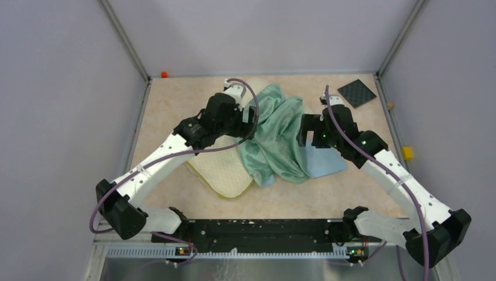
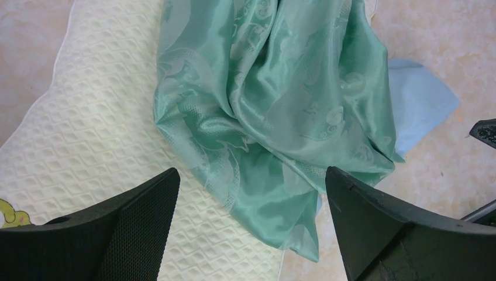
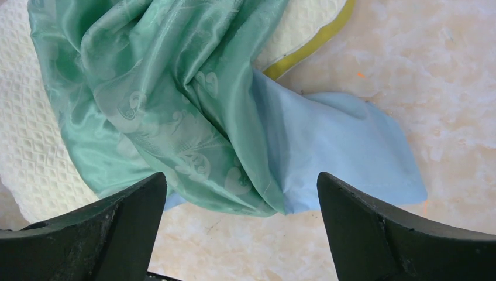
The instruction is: Put the pillow into the pillowcase
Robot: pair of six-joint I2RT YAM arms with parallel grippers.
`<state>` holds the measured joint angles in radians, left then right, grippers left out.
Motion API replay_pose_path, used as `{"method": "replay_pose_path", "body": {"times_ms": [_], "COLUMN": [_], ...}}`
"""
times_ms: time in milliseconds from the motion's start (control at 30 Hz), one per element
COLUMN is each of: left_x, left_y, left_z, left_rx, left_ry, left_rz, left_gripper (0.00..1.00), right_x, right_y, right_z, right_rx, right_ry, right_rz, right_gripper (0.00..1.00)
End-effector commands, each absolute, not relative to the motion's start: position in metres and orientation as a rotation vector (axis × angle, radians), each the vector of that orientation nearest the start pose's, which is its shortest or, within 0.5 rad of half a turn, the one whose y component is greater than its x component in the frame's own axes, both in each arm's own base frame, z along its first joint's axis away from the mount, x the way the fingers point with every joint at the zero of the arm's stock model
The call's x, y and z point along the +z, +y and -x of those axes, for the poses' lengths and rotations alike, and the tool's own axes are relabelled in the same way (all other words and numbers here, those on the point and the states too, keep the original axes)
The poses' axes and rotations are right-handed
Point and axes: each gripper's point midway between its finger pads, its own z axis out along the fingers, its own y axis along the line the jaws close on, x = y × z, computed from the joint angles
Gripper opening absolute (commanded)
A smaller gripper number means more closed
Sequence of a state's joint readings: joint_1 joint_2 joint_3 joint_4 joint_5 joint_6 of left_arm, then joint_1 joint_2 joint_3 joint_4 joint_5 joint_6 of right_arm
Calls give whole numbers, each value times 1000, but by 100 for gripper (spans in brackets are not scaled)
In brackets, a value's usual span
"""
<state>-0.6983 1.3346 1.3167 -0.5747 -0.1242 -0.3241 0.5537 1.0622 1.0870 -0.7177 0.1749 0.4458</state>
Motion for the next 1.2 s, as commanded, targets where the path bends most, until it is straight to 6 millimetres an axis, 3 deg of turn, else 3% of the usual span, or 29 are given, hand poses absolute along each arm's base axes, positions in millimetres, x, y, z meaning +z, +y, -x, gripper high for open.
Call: {"method": "replay_pose_path", "body": {"times_ms": [0,167,400,700,933,1033,1167], "left_x": [268,253,216,164,133,128,132], "left_y": [-239,-241,-253,-279,-273,-270,-256], "left_z": [-304,-296,-290,-308,-326,-332,-340], "left_rx": [-478,-520,-586,-563,-449,-407,-318], "left_ry": [2113,2143,2207,2324,2361,2360,2337], "left_rz": [-265,-239,-234,-225,-95,-64,-56], "left_gripper": [99,99,99,99,99,86,40], "right_x": [224,213,195,167,140,130,129], "right_y": [148,147,147,150,172,182,186], "right_z": [-269,-268,-265,-280,-296,-307,-324], "right_rx": [331,319,316,273,338,362,338], "right_ry": [2248,2266,2294,2315,2339,2334,2314], "right_rz": [21,25,22,-18,-10,-5,-18], "right_gripper": [98,98,98,99,99,98,89]}}
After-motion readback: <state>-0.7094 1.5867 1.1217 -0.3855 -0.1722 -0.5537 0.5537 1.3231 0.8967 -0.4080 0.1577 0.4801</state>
